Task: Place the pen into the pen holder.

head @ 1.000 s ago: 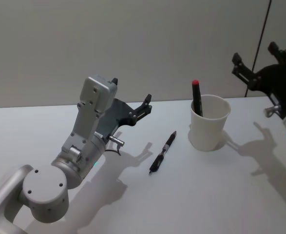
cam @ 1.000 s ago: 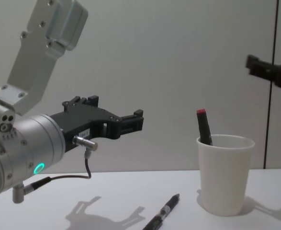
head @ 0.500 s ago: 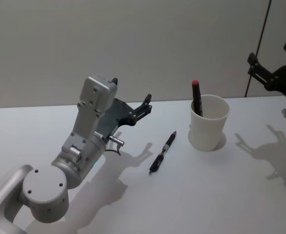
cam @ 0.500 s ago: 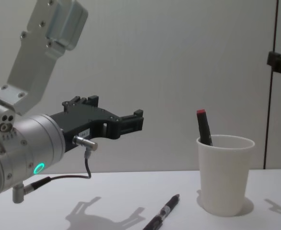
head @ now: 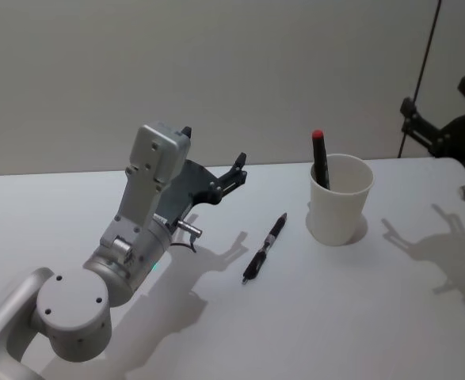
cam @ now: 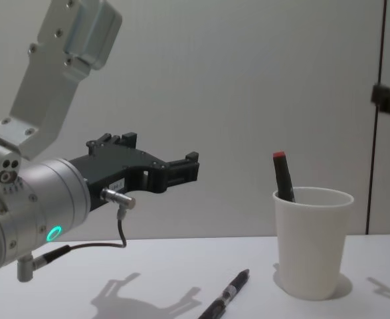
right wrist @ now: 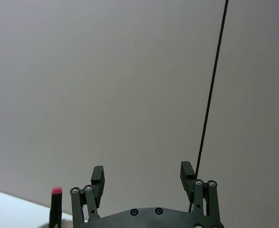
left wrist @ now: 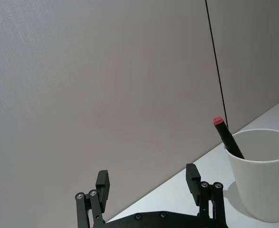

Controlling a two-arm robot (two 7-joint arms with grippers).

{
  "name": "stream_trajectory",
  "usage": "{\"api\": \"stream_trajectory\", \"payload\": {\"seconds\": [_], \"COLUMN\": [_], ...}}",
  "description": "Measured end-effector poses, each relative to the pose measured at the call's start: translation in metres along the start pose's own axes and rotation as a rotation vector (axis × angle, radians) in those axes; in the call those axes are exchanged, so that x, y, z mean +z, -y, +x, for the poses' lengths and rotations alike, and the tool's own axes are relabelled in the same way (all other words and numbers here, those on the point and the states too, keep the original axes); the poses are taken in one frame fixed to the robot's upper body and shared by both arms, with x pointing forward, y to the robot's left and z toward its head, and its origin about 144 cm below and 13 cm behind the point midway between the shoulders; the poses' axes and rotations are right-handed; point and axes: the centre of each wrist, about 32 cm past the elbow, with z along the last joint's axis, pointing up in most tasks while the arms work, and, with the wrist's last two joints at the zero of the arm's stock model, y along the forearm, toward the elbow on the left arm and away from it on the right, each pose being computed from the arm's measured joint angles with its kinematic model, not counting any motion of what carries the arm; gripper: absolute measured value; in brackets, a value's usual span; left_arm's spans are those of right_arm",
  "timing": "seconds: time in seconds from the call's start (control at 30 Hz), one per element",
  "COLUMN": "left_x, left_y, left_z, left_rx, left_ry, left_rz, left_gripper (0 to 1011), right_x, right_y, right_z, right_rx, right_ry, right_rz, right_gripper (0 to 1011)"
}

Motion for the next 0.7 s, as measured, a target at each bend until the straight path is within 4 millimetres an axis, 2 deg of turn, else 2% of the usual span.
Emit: {"api": "stream_trajectory", "payload": {"seconds": [0.7], "left_x": [0.0], "left_y": [0.0], "left_z": [0.0], "left_rx": [0.0], "left_ry": [0.0], "left_rz": [0.0], "left_gripper": [1001], "right_x": [-0.031], "right_y": [0.025], "right_z": [0.006], "right_rx": [0.053], "right_ry": [0.036], "right_rz": [-0.214], "right_gripper": [1002]}}
